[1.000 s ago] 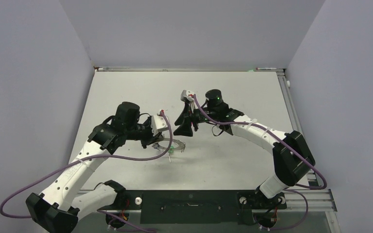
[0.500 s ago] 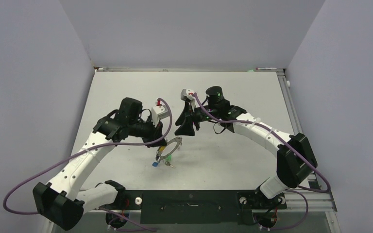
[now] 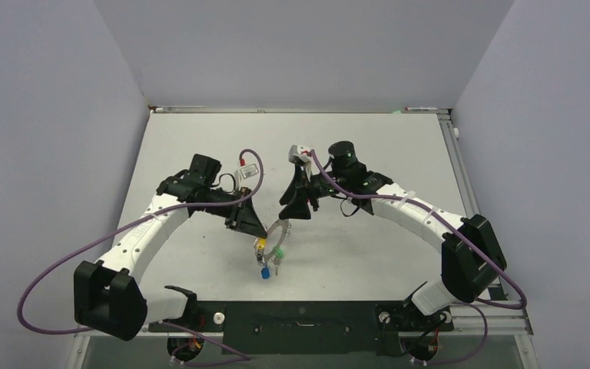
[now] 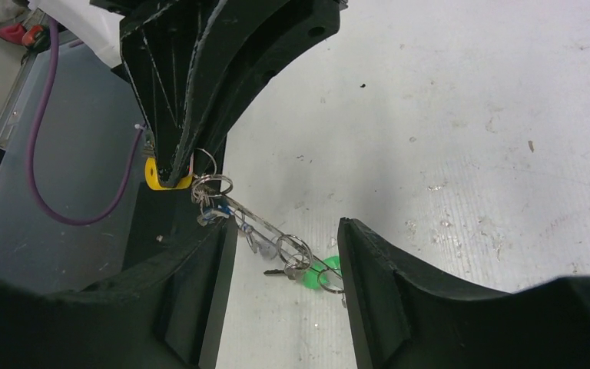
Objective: Remove the keys from the keyring
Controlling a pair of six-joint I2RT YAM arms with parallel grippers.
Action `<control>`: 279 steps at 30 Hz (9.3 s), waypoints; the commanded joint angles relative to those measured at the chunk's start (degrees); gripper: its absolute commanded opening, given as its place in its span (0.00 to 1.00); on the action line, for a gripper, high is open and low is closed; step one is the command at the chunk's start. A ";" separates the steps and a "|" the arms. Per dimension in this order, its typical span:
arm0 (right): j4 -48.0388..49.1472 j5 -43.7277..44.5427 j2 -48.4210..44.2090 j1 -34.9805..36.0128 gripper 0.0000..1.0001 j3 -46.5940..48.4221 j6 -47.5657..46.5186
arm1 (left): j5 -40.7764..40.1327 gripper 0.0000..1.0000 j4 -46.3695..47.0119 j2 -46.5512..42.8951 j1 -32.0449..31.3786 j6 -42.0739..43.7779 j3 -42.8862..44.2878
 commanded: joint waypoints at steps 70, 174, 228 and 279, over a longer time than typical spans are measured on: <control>4.10 -0.75 7.16 7.30 0.13 8.12 -7.59 | 17.94 0.00 66.54 -4.00 9.91 -82.21 -23.35; 33.58 4.29 -1.39 -7.56 0.05 -10.63 17.21 | -47.27 0.36 5.70 33.90 33.57 25.37 16.91; -1.09 20.10 23.61 -2.13 0.05 12.06 -3.75 | -39.47 0.96 3.75 18.27 21.80 22.68 14.59; 6.50 24.18 0.82 -46.68 0.90 -10.30 1.20 | -49.38 0.96 23.05 23.05 22.06 6.86 20.43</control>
